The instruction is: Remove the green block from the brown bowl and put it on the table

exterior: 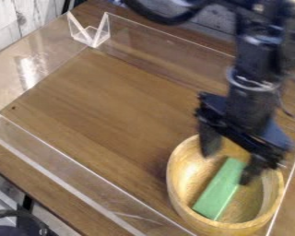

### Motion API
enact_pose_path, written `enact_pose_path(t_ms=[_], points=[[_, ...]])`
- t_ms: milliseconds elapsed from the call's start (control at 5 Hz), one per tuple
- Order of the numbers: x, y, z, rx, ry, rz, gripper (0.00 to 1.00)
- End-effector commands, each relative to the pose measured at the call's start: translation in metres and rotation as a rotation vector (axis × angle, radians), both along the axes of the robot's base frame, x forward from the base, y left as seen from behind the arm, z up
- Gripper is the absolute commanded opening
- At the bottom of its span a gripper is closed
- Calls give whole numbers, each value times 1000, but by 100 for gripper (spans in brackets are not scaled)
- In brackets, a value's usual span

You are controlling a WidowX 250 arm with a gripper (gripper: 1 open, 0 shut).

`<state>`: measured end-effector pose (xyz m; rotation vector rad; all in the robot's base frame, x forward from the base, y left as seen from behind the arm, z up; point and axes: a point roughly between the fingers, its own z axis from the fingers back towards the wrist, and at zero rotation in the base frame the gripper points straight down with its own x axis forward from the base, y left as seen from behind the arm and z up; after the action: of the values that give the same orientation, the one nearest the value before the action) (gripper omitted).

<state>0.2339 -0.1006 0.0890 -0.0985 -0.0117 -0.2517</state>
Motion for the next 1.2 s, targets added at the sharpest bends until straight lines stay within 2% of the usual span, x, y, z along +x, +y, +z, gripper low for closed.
enact_pose_path(t_ms=[0, 400, 600, 800, 1000], points=[[10, 15, 0, -36, -66, -70, 100], [-9, 7, -26, -57, -92, -90, 100], [-13, 0, -28, -67, -104, -94, 100], [-17, -3, -24, -75, -109, -90, 0], [-12, -1, -27, -75, -104, -106, 0]])
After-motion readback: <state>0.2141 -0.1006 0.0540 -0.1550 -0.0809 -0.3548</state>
